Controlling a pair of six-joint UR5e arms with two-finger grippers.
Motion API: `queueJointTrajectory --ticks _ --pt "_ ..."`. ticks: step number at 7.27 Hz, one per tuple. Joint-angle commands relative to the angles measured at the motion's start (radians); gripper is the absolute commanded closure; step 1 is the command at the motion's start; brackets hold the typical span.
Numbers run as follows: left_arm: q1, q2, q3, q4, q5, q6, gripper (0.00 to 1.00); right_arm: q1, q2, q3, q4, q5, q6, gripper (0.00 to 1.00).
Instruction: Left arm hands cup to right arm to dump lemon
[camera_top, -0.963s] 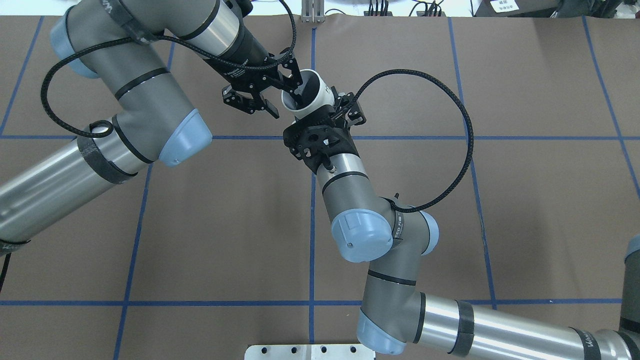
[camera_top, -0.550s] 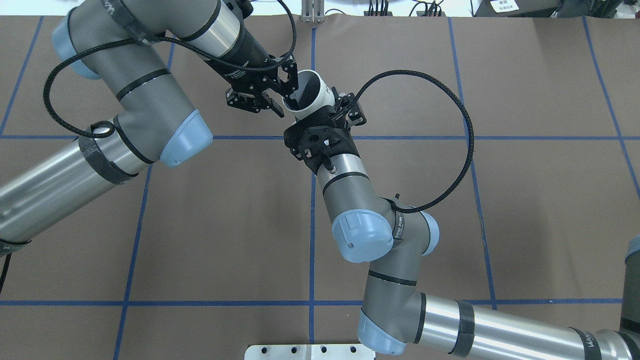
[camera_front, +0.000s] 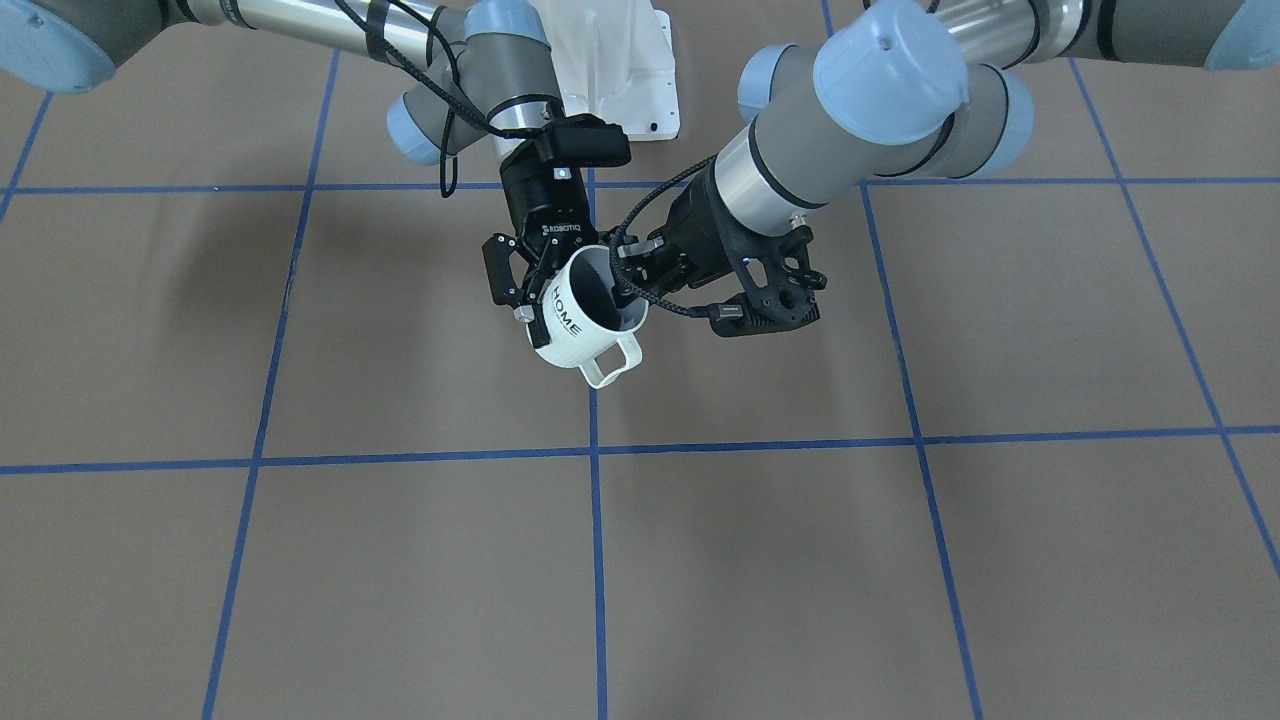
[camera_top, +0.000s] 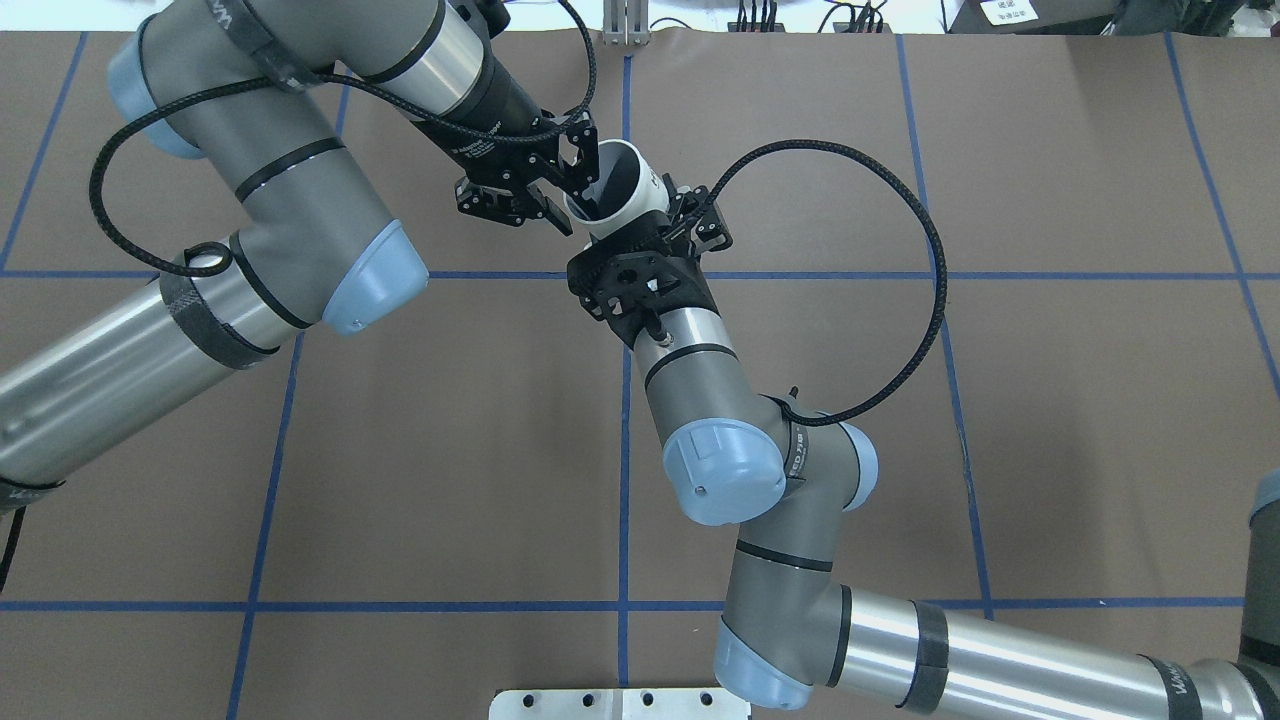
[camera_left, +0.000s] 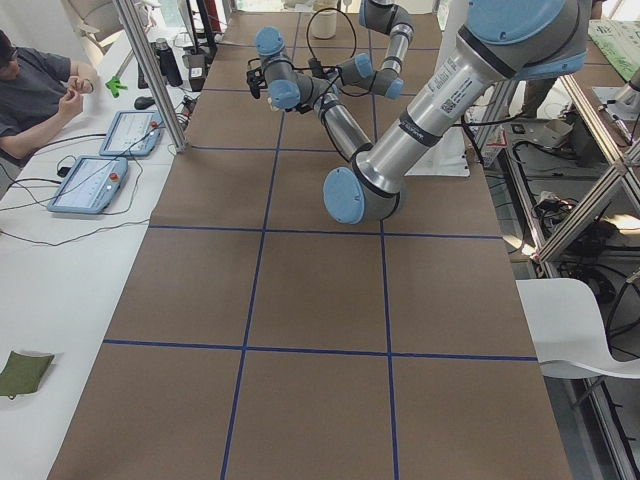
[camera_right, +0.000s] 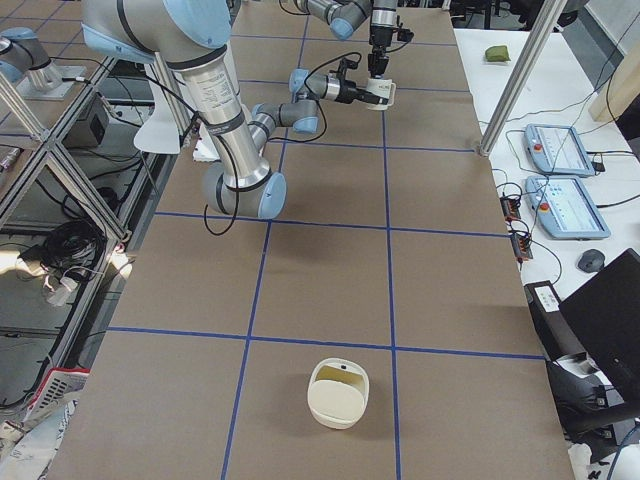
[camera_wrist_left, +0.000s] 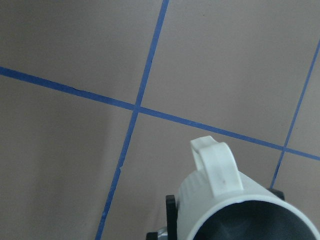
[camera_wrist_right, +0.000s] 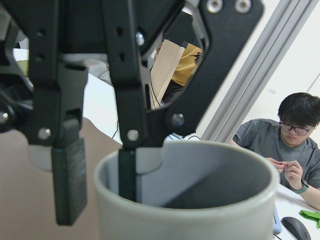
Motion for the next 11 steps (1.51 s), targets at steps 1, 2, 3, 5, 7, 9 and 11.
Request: queueJointTrajectory --ticks 1,2,3,5,7,9,11 --pt "0.002 0.0 0.0 -0.005 0.002 -0.002 0.85 0.0 0.0 0.0 0.0 0.0 0.0 0.94" --pt "0.002 0.0 0.0 -0.003 0.0 -0.005 1.0 0.0 0.001 0.0 0.0 0.0 0.0 0.85" --pt "0.004 0.0 0.0 0.001 -0.001 -0.005 1.0 0.0 0.0 0.0 0.003 0.0 0.0 0.01" --pt "0.001 0.004 0.002 0.002 -0.04 -0.003 1.0 0.0 -0.002 0.001 0.004 0.0 0.0 0.0" --pt "-0.002 0.004 0.002 0.0 -0.04 -0.005 1.0 0.0 -0.002 0.001 0.007 0.002 0.0 0.0" --pt "-0.033 0.003 0.003 0.0 -0.058 -0.005 1.0 0.0 -0.008 0.001 0.009 0.002 0.0 0.0" --pt "-0.073 0.003 0.012 0.0 -0.066 -0.005 1.0 -0.003 -0.01 0.001 0.01 0.002 0.0 0.0"
